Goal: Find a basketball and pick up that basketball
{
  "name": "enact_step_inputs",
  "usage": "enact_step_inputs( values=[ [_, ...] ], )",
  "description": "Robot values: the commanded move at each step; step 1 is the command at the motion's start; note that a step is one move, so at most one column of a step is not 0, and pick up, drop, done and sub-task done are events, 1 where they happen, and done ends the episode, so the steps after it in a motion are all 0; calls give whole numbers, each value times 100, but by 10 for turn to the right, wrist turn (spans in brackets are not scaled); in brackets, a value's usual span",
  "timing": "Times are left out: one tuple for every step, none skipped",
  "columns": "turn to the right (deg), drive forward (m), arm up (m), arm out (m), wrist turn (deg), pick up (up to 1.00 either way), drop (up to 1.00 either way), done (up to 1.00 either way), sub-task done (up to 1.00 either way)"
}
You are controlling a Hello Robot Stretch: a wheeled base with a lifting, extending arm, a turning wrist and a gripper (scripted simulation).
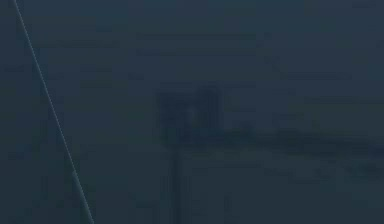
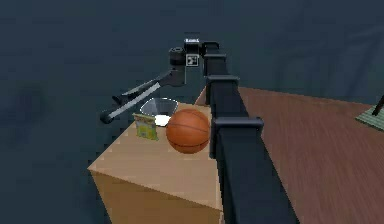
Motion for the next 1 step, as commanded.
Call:
enact_step_inputs(
  values=[
    [0, 0, 0, 0, 450, 0, 0, 0, 0]
  ],
)
